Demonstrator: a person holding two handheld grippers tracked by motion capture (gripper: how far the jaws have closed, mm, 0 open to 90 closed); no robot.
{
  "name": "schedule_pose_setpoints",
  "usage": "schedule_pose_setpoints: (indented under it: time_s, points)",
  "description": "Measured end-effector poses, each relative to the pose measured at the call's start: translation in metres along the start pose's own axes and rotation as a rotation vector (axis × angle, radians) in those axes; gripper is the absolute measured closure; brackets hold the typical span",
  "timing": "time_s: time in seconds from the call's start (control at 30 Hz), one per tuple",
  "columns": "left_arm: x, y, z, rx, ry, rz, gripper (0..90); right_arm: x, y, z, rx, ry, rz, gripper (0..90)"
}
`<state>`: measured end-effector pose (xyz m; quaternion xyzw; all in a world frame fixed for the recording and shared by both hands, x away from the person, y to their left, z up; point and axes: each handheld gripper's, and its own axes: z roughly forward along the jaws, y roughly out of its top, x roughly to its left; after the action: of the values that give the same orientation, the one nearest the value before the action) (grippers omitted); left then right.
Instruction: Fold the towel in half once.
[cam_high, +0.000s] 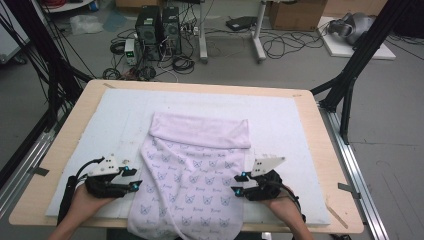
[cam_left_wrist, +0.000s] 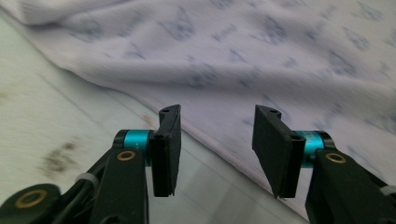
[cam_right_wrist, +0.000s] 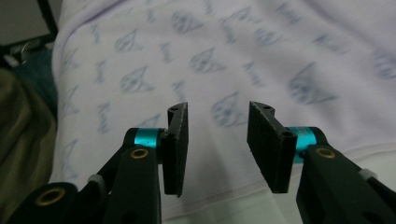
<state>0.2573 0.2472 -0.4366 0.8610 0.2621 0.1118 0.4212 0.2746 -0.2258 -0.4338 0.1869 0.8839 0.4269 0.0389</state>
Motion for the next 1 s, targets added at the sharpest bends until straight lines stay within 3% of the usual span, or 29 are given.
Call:
schedule_pose_setpoints:
  time_s: [0.1,0.17,0.2,0.27,0.33,0.73,0.83,0.87,0.9,1.0]
  points:
    - [-0.011,-0.007,0.001,0.036,-0.082,0.027,61.0,0.008,-0.009,0.007,0.038,0.031,-0.021,70.1]
    - [-0.017,-0.011,0.001,0.035,-0.076,0.07,66.1,0.01,-0.011,0.008,0.048,0.02,-0.03,79.4]
    - [-0.017,-0.011,0.001,0.034,-0.102,0.059,76.3,0.008,-0.011,0.008,0.055,0.034,-0.027,84.1]
    - [-0.019,-0.011,0.001,0.039,-0.108,0.073,85.3,0.007,-0.01,0.008,0.061,0.049,-0.033,88.2]
    - [-0.02,-0.009,0.0,0.053,-0.099,0.079,86.9,0.006,-0.01,0.007,0.064,0.055,-0.03,89.1]
    - [-0.024,-0.018,-0.032,0.042,-0.038,0.067,87.0,0.004,-0.015,-0.017,0.041,0.04,-0.028,89.8]
    - [-0.023,-0.02,-0.032,0.039,-0.041,0.05,85.5,0.002,-0.016,-0.023,0.045,0.01,-0.029,90.0]
    - [-0.024,-0.02,-0.032,0.04,-0.044,0.045,81.4,0.002,-0.016,-0.024,0.024,0.022,-0.016,89.7]
    - [-0.027,-0.019,-0.031,0.04,-0.049,0.048,71.5,0.003,-0.016,-0.025,0.009,0.03,-0.007,89.4]
    - [-0.033,-0.016,-0.027,0.033,-0.084,0.069,62.8,0.015,-0.016,-0.022,-0.002,0.084,-0.031,79.1]
